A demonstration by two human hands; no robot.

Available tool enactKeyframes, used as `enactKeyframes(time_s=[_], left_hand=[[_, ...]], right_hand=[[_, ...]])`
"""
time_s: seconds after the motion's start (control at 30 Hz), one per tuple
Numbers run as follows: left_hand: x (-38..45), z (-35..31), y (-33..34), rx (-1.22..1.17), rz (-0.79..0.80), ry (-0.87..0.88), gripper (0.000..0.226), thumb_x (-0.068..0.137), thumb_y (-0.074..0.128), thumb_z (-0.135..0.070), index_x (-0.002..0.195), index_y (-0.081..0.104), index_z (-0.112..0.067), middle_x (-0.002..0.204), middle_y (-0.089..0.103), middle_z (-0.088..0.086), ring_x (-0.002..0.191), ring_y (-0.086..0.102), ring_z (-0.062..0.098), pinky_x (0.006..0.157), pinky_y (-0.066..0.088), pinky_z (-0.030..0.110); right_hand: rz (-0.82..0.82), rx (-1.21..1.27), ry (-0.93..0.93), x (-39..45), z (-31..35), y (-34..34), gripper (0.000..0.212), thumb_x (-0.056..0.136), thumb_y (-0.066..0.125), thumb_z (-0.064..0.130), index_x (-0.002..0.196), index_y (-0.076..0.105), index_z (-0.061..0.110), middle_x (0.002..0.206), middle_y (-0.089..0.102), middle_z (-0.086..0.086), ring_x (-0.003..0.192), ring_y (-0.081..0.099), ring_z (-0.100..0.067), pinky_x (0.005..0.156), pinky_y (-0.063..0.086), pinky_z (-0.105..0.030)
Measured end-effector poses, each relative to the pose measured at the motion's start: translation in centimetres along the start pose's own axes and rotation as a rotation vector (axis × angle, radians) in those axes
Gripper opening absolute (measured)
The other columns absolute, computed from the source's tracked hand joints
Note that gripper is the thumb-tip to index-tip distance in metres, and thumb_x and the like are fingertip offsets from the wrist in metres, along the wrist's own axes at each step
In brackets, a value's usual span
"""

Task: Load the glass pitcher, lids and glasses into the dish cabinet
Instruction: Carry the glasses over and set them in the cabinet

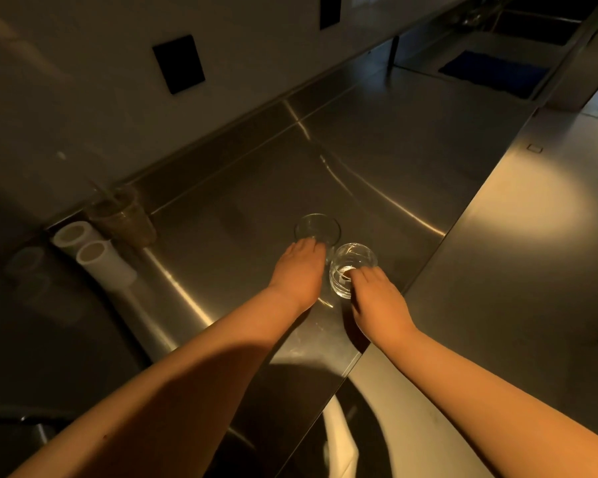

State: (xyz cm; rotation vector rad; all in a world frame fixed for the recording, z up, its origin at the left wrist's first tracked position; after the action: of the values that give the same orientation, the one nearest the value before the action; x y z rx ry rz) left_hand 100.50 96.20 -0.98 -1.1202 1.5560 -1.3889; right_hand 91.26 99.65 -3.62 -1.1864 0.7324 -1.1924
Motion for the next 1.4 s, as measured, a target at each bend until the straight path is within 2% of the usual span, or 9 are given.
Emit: enactKeyframes(time_s=[0.2,0.33,0.5,0.6,0.83,1.0,1.1,1.2,1.4], left_hand=[[-0.2,-0.7,-0.4,0.062,-0.017,0.026,0.039,0.088,0.05,-0.003,0.127,0.045,-0.009,0.128,0.049,0.009,0.118,0.046,0.026,0.097,0.032,0.028],[-0.2,-0.7,-0.3,0.072,-0.012,0.028,0.035,0.09,0.051,-0.003,0.124,0.046,-0.009,0.126,0.053,0.01,0.116,0.05,0.026,0.093,0.038,0.03],[-0.2,-0.2,-0.3,0.064,0.022,0.042,0.029,0.09,0.05,-0.003,0.118,0.048,-0.009,0.119,0.058,0.01,0.108,0.055,0.027,0.081,0.042,0.031],[-0.5,0.0,-0.3,0.073,0.039,0.046,0.028,0.087,0.051,-0.001,0.114,0.049,-0.009,0.116,0.059,0.009,0.105,0.057,0.027,0.075,0.041,0.031],[-1.2,0.4,-0.7,0.041,0.063,0.016,0.033,0.084,0.052,0.005,0.114,0.049,-0.009,0.115,0.059,0.01,0.105,0.057,0.028,0.076,0.044,0.033],[-1.4,0.3,-2.5,0.024,0.022,-0.019,0.03,0.083,0.052,0.004,0.11,0.049,-0.009,0.111,0.059,0.009,0.101,0.057,0.026,0.07,0.038,0.03],[-1.2,0.0,-4.5,-0.008,-0.044,-0.033,0.03,0.083,0.054,0.003,0.11,0.05,-0.01,0.11,0.059,0.007,0.101,0.056,0.025,0.069,0.037,0.029],[-1.0,-1.1,-7.0,-0.041,-0.129,-0.008,0.028,0.084,0.055,0.002,0.108,0.051,-0.012,0.108,0.06,0.006,0.1,0.057,0.024,0.072,0.043,0.031],[-1.4,-4.6,-8.7,-0.091,-0.153,0.133,0.031,0.085,0.058,-0.002,0.112,0.051,-0.015,0.109,0.058,0.003,0.102,0.057,0.022,0.078,0.049,0.033]], right_hand=[[-0.035,0.03,-0.032,-1.1,1.5,-0.4,0.034,0.07,0.068,-0.002,0.102,0.061,0.006,0.099,0.063,-0.012,0.095,0.056,-0.03,0.081,0.046,-0.036],[-0.085,0.044,-0.072,-1.5,2.4,-0.8,0.035,0.063,0.073,-0.006,0.096,0.065,0.003,0.091,0.066,-0.013,0.09,0.062,-0.033,0.089,0.051,-0.044],[-0.026,0.026,-0.07,-1.8,2.7,-0.2,0.05,0.049,0.077,-0.011,0.095,0.066,0.004,0.089,0.067,-0.012,0.084,0.064,-0.032,0.071,0.053,-0.034],[-0.002,0.033,-0.044,-2.1,2.8,0.1,0.05,0.051,0.074,-0.014,0.097,0.065,0.003,0.092,0.066,-0.013,0.086,0.063,-0.033,0.07,0.052,-0.034],[0.043,-0.009,-0.076,-2.3,3.3,0.0,0.044,0.07,0.06,-0.01,0.112,0.06,0.004,0.105,0.063,-0.014,0.098,0.058,-0.033,0.079,0.045,-0.036],[0.101,-0.045,-0.112,-2.5,3.5,0.5,0.049,0.08,0.053,-0.002,0.127,0.049,0.011,0.123,0.055,-0.006,0.113,0.048,-0.025,0.087,0.038,-0.031],[0.124,-0.067,-0.128,-2.2,3.6,0.5,0.049,0.079,0.051,-0.004,0.125,0.049,0.01,0.125,0.053,-0.006,0.115,0.044,-0.025,0.088,0.038,-0.032],[0.107,-0.069,-0.12,-2.3,3.4,0.0,0.048,0.077,0.05,-0.006,0.123,0.05,0.009,0.123,0.052,-0.008,0.114,0.044,-0.026,0.085,0.038,-0.033],[-0.055,-0.015,-0.118,-3.2,3.3,-3.4,0.061,0.065,0.067,-0.006,0.123,0.054,0.006,0.115,0.057,-0.01,0.103,0.053,-0.028,0.08,0.048,-0.036]])
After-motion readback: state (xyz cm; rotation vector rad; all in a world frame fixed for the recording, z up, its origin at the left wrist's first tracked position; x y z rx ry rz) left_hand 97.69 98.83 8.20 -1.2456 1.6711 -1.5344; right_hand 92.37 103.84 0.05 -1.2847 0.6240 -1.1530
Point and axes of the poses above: each hand's wrist, its own x-axis towards the middle knuckle, its own y-axis out of the palm, z = x × y, the point moved 10 cm from there along x, towards the middle knuckle
